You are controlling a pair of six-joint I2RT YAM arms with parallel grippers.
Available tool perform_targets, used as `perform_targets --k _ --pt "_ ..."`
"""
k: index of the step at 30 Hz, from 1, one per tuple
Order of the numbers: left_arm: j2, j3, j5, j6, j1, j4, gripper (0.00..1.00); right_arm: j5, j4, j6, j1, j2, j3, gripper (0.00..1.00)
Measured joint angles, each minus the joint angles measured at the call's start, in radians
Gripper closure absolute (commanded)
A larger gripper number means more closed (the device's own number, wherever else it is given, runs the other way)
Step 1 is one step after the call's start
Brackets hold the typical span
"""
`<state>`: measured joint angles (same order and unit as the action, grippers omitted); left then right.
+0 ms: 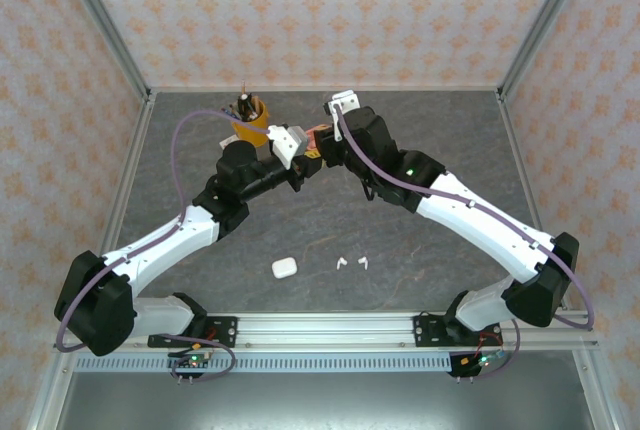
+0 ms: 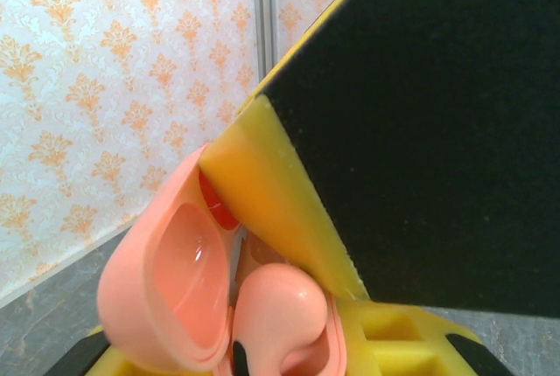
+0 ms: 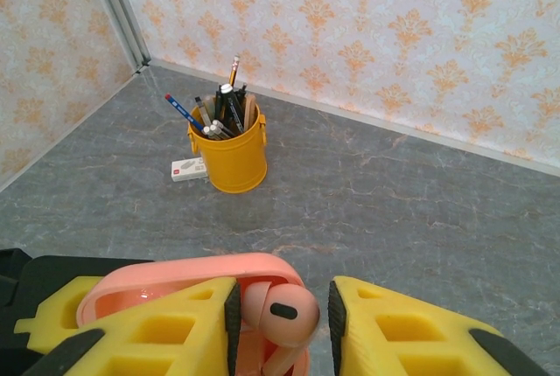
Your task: Insert the wireless bluetooth earbuds into the charging case
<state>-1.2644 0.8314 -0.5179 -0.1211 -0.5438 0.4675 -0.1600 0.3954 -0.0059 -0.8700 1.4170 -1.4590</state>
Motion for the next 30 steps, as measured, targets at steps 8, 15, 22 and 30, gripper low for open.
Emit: perform_targets --k 8,15,22,30 --pt "0.0 0.0 0.0 0.0 0.0 0.0 1.0 0.003 0.001 0.024 0.0 0.0 0.0 0.62" --pt "0.0 0.0 0.001 0.0 0.0 0.0 1.0 0.004 0.002 0.043 0.0 0.0 -0.006 0.61" --pt "0.0 0.0 0.0 0.0 0.0 0.0 1.0 0.014 0.001 0.058 0.0 0.0 -0.025 0.61" --pt "0.0 0.0 0.0 0.0 0.0 0.0 1.0 0.022 0.001 0.062 0.0 0.0 -0.027 0.61"
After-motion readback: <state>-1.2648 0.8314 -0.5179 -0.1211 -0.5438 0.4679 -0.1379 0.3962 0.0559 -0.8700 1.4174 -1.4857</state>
